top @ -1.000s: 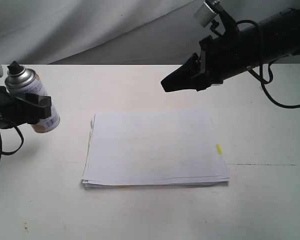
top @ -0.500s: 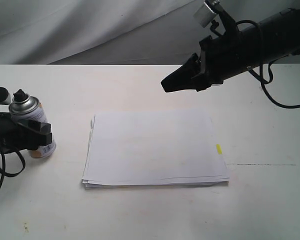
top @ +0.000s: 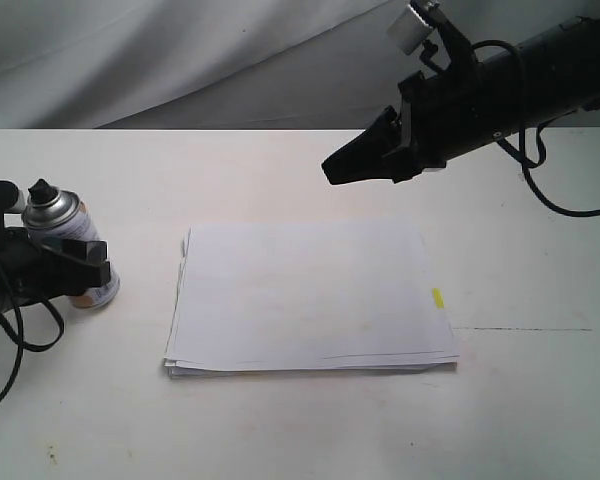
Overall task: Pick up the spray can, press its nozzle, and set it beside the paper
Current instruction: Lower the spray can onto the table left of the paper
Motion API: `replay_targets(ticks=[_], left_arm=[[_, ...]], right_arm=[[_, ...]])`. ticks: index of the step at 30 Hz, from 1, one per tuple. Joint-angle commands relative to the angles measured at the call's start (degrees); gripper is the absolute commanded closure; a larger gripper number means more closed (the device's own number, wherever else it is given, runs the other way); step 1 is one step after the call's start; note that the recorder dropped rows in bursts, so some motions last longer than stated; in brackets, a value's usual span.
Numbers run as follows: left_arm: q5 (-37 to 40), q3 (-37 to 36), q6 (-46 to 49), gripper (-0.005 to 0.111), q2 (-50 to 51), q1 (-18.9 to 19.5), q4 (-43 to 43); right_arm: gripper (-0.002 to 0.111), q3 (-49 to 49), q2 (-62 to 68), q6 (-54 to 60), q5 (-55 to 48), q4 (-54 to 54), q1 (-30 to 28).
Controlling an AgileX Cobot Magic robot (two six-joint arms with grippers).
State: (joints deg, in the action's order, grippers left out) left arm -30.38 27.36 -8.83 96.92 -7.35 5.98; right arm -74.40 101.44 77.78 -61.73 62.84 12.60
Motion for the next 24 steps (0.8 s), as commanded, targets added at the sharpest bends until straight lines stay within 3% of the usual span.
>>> replay_targets(ticks=[1, 20, 24], left_arm=[[-4.5, 0.0, 0.3, 0.107, 0.9, 0.0, -1.0], [-5.2, 0.0, 0.3, 0.107, 1.8, 0.0, -1.0], [-4.5, 0.0, 0.1, 0.100, 1.8, 0.0, -1.0]], right_arm=[[0.108, -0.4, -0.5, -0.1, -0.4, 0.3, 0.0], [0.108, -0.4, -0.5, -0.1, -0.4, 0.3, 0.0], [0.108, -0.4, -0.5, -0.1, -0.4, 0.3, 0.0]])
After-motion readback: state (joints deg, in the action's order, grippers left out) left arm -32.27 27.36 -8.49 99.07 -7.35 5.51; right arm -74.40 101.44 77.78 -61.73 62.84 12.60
